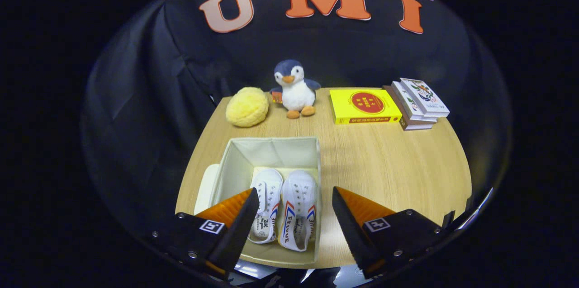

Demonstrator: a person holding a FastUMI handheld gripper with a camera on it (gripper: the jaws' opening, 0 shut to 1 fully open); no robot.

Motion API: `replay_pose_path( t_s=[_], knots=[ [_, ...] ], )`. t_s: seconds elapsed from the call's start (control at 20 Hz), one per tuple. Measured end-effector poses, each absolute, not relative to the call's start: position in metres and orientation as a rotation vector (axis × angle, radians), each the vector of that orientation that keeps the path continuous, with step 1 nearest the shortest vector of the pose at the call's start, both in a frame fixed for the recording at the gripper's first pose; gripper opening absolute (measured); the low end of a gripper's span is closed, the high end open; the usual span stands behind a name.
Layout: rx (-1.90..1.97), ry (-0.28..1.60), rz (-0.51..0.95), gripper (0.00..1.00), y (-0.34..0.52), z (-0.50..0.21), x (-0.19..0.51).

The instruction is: Open the storage box then place both shoes into the box .Put the left shoe in first, then the right shoe, with the right side of both shoes facing outward in a uniform manner.

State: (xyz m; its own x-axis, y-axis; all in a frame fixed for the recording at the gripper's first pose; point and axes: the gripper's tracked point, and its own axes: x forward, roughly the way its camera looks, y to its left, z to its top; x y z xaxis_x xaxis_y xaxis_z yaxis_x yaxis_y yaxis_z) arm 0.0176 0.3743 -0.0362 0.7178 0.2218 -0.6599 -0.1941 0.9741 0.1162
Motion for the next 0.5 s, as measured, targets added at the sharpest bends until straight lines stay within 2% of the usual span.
replay_pose_path(
  t_s=[0.5],
  knots=[
    [0.081, 0.376, 0.142, 0.98, 0.216, 0.095, 0.027]
  ],
)
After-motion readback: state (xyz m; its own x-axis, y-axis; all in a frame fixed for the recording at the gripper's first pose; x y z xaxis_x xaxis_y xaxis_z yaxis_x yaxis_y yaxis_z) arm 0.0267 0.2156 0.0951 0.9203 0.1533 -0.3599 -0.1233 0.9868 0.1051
